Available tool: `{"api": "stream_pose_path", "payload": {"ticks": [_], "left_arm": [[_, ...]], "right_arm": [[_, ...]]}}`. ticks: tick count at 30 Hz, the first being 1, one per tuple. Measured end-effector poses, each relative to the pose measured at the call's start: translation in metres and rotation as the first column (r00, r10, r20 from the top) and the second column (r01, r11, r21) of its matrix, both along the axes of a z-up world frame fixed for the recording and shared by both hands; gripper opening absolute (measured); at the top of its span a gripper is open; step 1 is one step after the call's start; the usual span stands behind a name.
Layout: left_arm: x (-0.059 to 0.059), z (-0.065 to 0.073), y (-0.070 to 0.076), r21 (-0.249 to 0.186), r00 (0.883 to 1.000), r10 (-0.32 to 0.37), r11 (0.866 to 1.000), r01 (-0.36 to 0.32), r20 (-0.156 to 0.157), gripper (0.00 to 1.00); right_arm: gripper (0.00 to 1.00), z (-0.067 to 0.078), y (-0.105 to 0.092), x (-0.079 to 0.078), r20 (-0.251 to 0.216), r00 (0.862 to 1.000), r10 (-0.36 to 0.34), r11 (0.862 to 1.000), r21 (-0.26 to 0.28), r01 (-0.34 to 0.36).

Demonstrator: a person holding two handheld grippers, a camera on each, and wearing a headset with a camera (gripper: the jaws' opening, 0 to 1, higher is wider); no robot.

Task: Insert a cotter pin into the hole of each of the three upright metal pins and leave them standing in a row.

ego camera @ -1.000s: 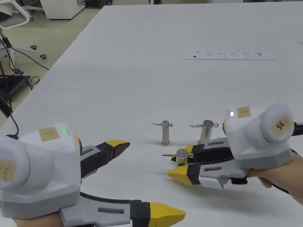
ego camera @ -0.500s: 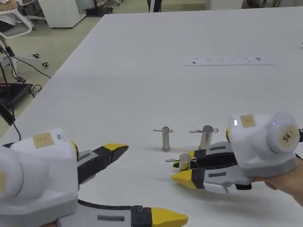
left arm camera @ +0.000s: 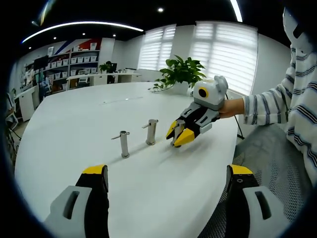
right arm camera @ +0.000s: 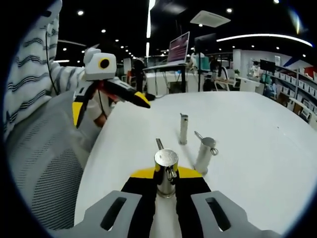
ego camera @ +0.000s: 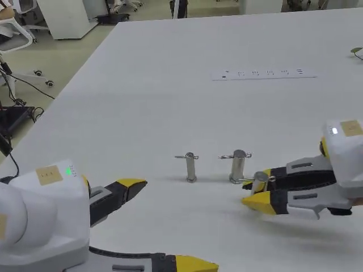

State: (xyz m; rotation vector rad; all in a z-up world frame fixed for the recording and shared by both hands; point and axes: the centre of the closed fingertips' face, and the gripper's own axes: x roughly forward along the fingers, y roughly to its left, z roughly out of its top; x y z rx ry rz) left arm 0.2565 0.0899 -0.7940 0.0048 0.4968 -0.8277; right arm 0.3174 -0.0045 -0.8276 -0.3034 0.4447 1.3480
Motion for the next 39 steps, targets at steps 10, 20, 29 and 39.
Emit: {"api": "stream_pose_path", "payload": {"ticks": [10,20,29,39], "left_arm": [[-0.009,-0.004,-0.003,0.003,0.999,0.002,1.000,-0.002,-0.036,0.99],[-0.012,-0.005,0.003,0.024,0.998,0.028,0.999,-0.027,-0.049,0.99],[-0.017,-0.008,0.002,0.025,0.997,0.039,0.999,-0.038,-0.063,0.99],[-0.019,-0.007,0.000,0.019,0.997,0.039,0.999,-0.038,-0.067,0.99]], "right_arm": [[0.14,-0.002,-0.044,0.036,0.014,0.994,-0.111,0.994,-0.001,0.111],[0.14,-0.019,-0.060,0.054,-0.005,0.989,-0.147,0.989,-0.022,0.147],[0.14,-0.019,-0.060,0.056,-0.007,0.992,-0.124,0.992,0.006,0.124],[0.22,-0.018,-0.062,0.056,-0.019,0.989,-0.150,0.988,0.020,0.150]]}}
